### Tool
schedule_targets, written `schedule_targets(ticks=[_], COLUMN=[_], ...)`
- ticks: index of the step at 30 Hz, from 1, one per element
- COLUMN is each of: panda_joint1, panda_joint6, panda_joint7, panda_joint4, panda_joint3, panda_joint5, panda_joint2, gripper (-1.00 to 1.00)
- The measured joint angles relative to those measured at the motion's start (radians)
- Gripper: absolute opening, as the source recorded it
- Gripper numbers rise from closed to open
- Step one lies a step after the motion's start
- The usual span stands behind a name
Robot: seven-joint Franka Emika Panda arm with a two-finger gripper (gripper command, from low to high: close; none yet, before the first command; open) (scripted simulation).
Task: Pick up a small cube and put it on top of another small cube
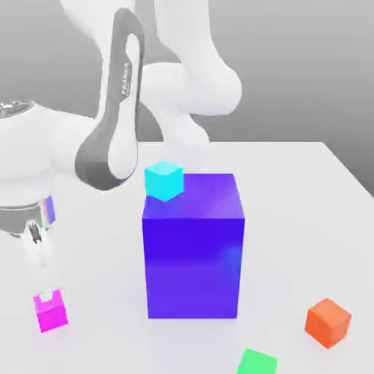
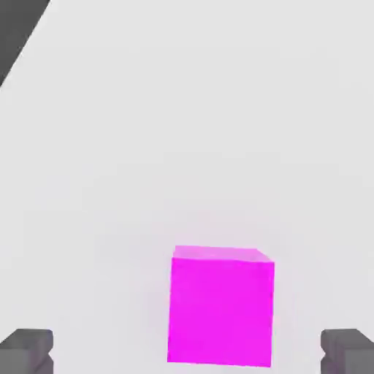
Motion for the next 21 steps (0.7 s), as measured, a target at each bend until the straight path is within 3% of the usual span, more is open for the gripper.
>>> schedule_targets(ticks=[3,4,10,16,21], panda_joint1=[-0.032,-0.037,-0.041,-0.002,0.135], panda_joint6=[0.085,0.099,0.108,-0.028,-0.121], panda_joint7=[-0.025,-0.028,-0.029,0.016,0.061], panda_joint4=[0.021,0.024,0.026,-0.01,0.058], panda_joint3=[0.037,0.044,0.048,-0.003,0.094], panda_joint5=[0.035,0.04,0.041,-0.019,-0.081], panda_joint2=[0.109,0.127,0.137,-0.035,-0.055], gripper=[0.0,-1.0,-1.0,-1.0,-1.0])
